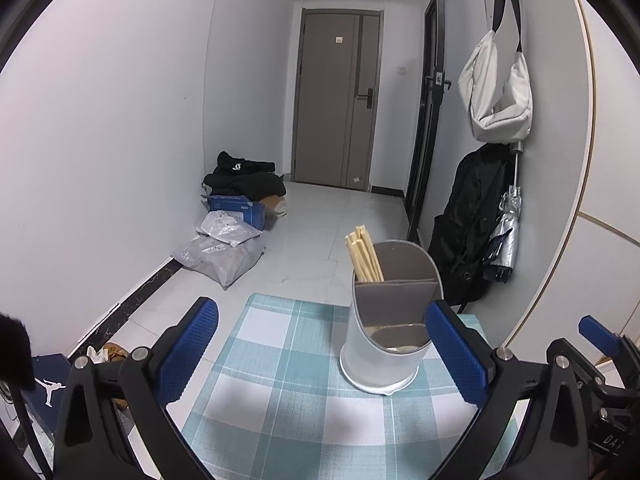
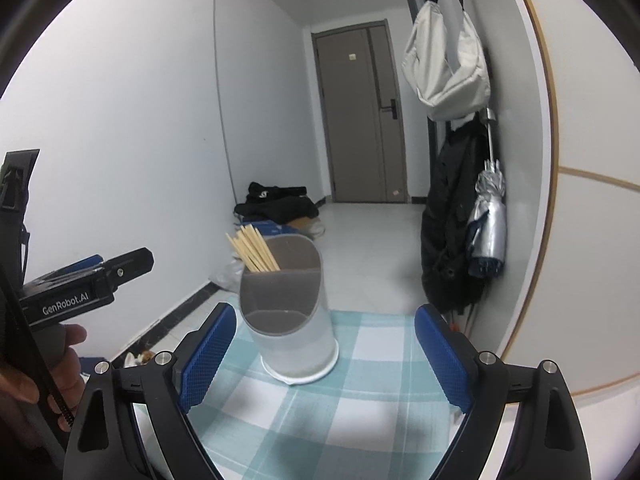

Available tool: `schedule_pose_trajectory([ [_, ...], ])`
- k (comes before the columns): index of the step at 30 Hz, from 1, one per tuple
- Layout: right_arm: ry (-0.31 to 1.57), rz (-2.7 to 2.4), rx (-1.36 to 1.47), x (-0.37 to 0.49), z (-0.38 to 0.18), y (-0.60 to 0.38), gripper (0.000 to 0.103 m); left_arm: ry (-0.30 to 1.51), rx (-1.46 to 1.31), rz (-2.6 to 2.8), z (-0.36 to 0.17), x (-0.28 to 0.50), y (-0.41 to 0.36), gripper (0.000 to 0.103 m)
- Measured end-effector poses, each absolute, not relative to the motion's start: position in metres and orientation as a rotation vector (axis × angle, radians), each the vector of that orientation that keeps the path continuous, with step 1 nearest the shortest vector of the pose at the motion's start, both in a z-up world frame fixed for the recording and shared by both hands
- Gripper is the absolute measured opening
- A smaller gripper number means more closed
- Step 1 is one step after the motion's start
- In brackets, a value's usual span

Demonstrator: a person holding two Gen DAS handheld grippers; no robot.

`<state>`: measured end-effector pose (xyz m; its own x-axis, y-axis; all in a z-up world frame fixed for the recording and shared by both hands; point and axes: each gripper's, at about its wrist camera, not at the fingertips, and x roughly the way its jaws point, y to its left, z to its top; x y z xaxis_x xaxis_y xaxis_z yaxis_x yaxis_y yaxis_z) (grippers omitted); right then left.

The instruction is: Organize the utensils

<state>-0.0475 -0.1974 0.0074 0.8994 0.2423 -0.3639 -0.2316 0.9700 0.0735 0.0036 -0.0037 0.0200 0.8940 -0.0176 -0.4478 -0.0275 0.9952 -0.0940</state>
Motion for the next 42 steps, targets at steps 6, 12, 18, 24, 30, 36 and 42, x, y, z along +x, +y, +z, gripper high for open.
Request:
schedule_pose_trajectory([
  [6, 0.388, 0.244, 0.014, -0.043, 0.0023, -0.1924, 0.091, 0.479, -0.1, -0.004, 0.0208, 0.0034, -0.0024, 0.102],
  [12, 0.394, 0.243, 0.021, -0.0412, 0.0008, -0.1931, 0.091, 0.453, -0.105, 0.025, 0.0194, -0.0023, -0.0016, 0.102],
  [18, 0.395, 0.238, 0.031, -0.0427, 0.0017, -0.195, 0.091, 0.469, -0.102, 0.019, 0.0191, -0.002, -0.0031, 0.102],
  [24, 0.396, 0.227, 0.03, -0.0453, 0.0022, -0.1961, 0.091, 0.475, -0.099, 0.041, 0.0168, -0.0014, -0.0052, 0.102],
  [30, 0.399, 0.221, 0.033, -0.0455, 0.0021, -0.1959, 0.091, 0.49, -0.098, 0.035, 0.0146, -0.0013, -0.0056, 0.102],
  [36, 0.402, 0.216, 0.028, -0.0454, 0.0013, -0.1946, 0.091, 0.49, -0.101, 0.039, 0.0138, -0.0021, -0.0039, 0.102],
  [42, 0.405, 0.213, 0.033, -0.0459, 0.0002, -0.1949, 0.092, 0.488, -0.104, 0.049, 0.0139, -0.0033, -0.0035, 0.102],
])
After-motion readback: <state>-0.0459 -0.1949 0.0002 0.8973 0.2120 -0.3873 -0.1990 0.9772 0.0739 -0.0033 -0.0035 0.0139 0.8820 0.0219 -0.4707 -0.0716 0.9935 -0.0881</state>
